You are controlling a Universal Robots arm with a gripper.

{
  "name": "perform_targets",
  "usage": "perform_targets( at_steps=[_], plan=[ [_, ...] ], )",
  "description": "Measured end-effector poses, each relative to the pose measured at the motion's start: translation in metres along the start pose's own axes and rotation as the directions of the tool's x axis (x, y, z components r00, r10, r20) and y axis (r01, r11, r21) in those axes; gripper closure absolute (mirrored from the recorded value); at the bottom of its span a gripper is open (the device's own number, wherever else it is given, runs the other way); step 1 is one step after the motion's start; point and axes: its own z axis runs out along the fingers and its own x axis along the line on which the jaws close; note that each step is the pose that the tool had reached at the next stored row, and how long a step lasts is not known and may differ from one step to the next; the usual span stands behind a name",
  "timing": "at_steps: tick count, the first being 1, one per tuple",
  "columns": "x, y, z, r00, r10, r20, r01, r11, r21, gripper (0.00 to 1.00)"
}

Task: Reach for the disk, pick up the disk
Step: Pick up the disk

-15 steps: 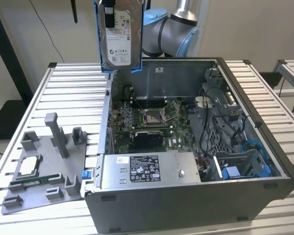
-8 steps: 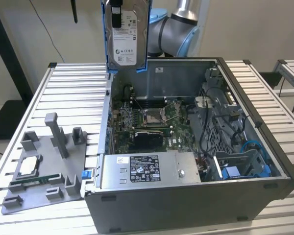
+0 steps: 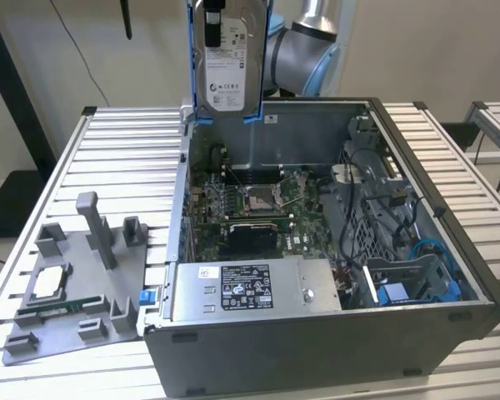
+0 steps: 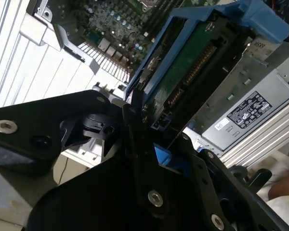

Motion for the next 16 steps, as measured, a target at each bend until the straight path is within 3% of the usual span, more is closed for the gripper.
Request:
perform_targets(
  at_steps=[16],
  plan=[
    [0.0019,-0.0258,-0.0008,1.0000,0.000,0.0001,0.000,1.0000,-0.0001,1.00]
  ],
)
